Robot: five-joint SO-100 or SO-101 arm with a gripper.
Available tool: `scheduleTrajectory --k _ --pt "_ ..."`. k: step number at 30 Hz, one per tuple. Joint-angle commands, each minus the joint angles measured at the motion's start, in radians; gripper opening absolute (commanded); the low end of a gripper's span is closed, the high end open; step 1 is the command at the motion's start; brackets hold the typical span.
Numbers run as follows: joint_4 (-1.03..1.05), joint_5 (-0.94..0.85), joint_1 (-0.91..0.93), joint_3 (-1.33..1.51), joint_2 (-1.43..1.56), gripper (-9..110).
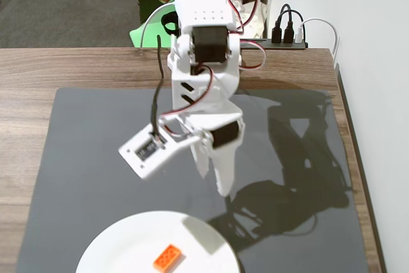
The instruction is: Grasp a lego block and put it on the plate.
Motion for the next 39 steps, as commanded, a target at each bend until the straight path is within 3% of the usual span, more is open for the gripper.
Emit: scheduleTrajectory --k 1,14,21,39 --pt "0.034 0.069 -0.009 -0.038 0.060 21" --pt "0.000 0.253 -0.005 0.242 0.353 22" --pt "-0.132 0.308 0.009 0.607 0.684 22" --pt "-0.261 0.400 -0.011 1.155 1.218 23"
